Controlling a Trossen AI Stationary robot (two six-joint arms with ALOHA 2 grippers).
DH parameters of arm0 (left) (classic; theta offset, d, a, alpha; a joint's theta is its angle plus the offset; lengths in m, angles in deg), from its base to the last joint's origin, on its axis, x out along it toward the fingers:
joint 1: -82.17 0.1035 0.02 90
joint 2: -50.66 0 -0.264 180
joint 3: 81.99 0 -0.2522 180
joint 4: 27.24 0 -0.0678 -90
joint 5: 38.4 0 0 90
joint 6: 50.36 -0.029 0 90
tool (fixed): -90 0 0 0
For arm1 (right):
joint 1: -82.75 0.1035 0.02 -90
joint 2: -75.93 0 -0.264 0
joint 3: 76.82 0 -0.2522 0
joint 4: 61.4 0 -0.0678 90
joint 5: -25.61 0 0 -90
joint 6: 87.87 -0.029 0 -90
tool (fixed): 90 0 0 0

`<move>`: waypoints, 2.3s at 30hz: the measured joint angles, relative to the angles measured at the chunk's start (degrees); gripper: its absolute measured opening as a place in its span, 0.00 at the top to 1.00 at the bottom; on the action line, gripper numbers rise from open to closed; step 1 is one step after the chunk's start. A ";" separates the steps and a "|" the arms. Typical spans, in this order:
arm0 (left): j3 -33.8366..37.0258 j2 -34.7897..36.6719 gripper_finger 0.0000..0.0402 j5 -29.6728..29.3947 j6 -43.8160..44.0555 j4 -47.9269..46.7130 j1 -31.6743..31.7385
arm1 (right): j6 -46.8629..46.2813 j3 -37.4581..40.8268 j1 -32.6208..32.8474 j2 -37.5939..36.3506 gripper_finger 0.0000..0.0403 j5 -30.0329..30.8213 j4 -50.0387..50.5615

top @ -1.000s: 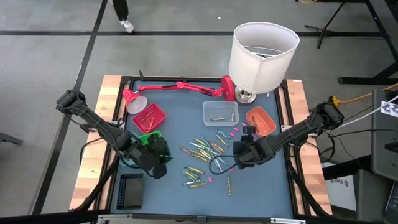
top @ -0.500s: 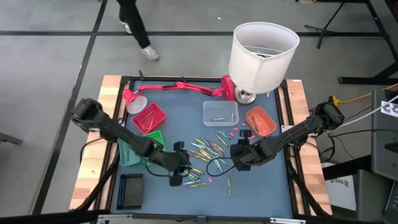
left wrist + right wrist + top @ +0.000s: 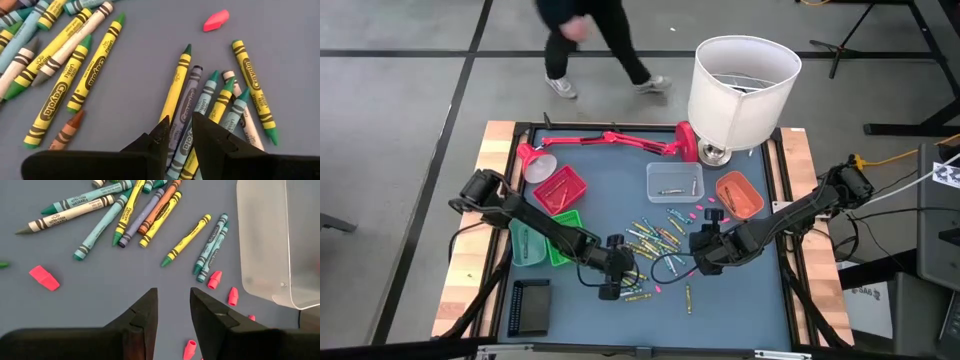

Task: Sort crayons
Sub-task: Put the green crayon into the green bin

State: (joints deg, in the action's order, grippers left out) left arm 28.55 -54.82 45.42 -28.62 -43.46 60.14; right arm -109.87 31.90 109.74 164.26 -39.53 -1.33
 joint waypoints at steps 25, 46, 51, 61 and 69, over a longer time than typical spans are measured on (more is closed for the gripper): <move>0.00 -0.32 0.83 1.21 0.13 -0.50 0.00 | 0.02 0.00 0.01 0.00 0.73 0.00 0.00; -0.01 -1.52 0.83 0.74 0.15 0.01 3.03 | 0.03 -0.04 0.01 0.00 0.73 0.01 0.03; 0.02 -1.61 0.83 0.43 0.21 0.24 5.17 | 0.03 -0.04 0.01 0.00 0.73 0.00 0.04; 0.02 -1.30 0.83 1.96 -1.04 0.91 7.91 | 0.02 -0.04 0.01 0.00 0.73 0.00 0.04; 0.02 -1.38 0.83 2.26 -2.89 -2.18 7.91 | 0.02 -0.04 0.00 0.00 0.73 0.00 0.04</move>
State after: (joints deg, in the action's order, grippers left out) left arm 28.57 -56.19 47.68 -31.51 -45.64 68.06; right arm -109.85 31.86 109.75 164.26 -39.53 -1.29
